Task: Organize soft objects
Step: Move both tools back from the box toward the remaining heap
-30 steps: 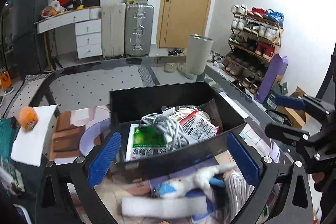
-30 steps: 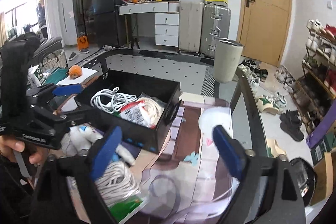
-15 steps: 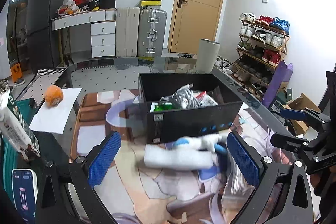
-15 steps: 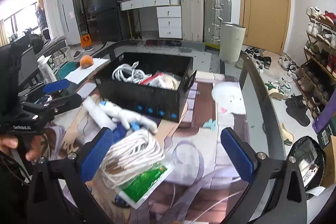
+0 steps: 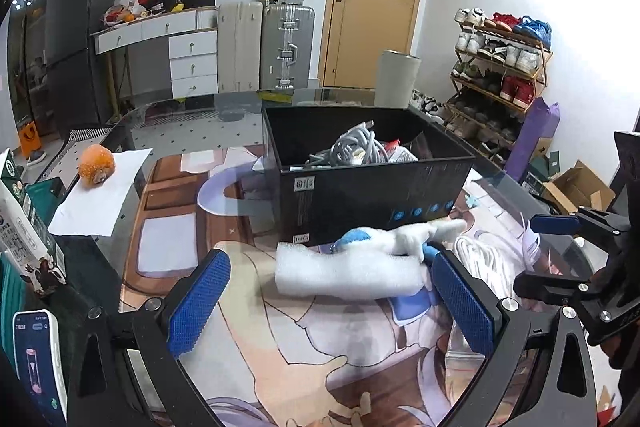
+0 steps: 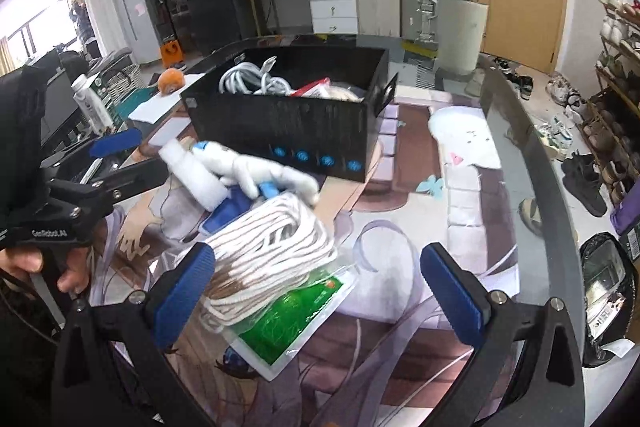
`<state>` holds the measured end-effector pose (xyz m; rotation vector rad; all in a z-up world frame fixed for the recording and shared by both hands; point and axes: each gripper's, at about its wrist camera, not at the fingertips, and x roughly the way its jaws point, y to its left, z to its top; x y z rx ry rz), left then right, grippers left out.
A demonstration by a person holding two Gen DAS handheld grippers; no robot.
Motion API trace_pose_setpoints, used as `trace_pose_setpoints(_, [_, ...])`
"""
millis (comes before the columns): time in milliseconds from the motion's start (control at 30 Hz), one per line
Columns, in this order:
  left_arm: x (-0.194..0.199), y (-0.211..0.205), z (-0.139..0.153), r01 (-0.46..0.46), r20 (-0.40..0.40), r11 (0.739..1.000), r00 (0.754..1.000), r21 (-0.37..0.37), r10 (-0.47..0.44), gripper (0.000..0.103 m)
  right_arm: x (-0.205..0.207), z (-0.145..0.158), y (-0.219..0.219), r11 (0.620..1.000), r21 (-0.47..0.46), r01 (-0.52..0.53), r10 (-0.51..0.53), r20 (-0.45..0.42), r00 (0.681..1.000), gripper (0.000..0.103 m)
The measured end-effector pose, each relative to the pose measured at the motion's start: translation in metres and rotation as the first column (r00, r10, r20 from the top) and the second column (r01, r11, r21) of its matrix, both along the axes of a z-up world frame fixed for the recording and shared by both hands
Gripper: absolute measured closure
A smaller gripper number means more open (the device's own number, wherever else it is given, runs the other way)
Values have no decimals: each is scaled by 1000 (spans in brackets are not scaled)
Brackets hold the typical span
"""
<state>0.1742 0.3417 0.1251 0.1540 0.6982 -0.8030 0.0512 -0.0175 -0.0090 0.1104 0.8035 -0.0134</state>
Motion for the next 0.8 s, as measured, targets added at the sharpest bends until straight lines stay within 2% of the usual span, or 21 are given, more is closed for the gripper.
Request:
trace_pose_setpoints(100, [0,0,-2,8,-8,1000,1000,1,-8,0,-1,-4,6,999,-15,-48,47,-13,999,0])
trace_pose_setpoints(433, [3,1,-6,20,-32,1000,999,-18,-20,0,-11,-14,2,991,-76,-110,103,-85,991,0])
trace_pose_setpoints(533, [4,2,-7,15,-39,1000,999,-19,-16,0,-11,-15,0,992,-82,-97,89,-91,992,0])
trace_pose_setpoints(667, [2,0,-8,18,-30,1000,999,-7,-19,0,-8,-13,-9,996,-82,-20,14,-79,997,0])
trace_pose_setpoints(733, [2,-2,-8,22,-31,1000,999,0,-22,0,-5,-12,-13,998,-57,15,-20,-80,997,0])
trace_pose_setpoints(800, [2,-2,-8,23,-32,1000,999,3,-23,0,-3,-12,-13,1000,8,16,-15,-82,996,0])
